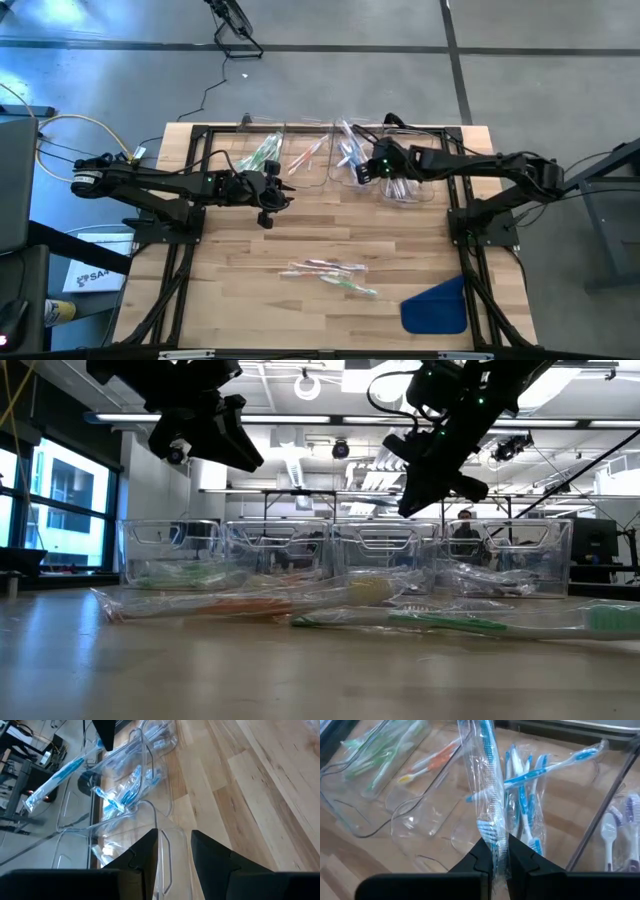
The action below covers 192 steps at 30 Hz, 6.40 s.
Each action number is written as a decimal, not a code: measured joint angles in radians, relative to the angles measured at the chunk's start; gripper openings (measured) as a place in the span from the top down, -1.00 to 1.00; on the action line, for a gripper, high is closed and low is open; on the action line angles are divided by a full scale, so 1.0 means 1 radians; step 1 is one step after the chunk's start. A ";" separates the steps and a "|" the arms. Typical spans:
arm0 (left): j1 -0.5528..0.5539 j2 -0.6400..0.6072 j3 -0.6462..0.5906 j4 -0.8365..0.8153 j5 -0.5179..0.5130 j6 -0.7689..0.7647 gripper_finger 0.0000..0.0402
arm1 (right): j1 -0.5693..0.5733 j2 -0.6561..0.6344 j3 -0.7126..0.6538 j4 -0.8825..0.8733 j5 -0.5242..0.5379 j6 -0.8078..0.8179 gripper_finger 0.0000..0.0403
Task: Pick & Place Toothbrushes
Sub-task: Put the blue toothbrush into the middle right transparent bin, then put the green toothbrush into the left transparent bin
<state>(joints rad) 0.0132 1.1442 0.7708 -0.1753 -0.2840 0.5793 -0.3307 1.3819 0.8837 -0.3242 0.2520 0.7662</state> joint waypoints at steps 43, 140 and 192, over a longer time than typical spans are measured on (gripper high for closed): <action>0.000 0.000 0.000 -0.003 0.001 0.000 0.44 | -0.044 0.116 0.000 0.025 -0.043 -0.032 0.72; 0.000 0.000 0.000 -0.010 0.002 0.000 0.44 | 0.280 -0.098 0.000 0.111 -0.097 -0.241 0.36; 0.000 0.000 0.000 -0.086 0.003 -0.012 0.44 | 0.857 0.126 0.000 0.313 -0.094 0.096 0.38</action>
<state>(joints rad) 0.0128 1.1439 0.7708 -0.2612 -0.2813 0.5671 0.5264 1.5083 0.8840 -0.0107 0.1579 0.8617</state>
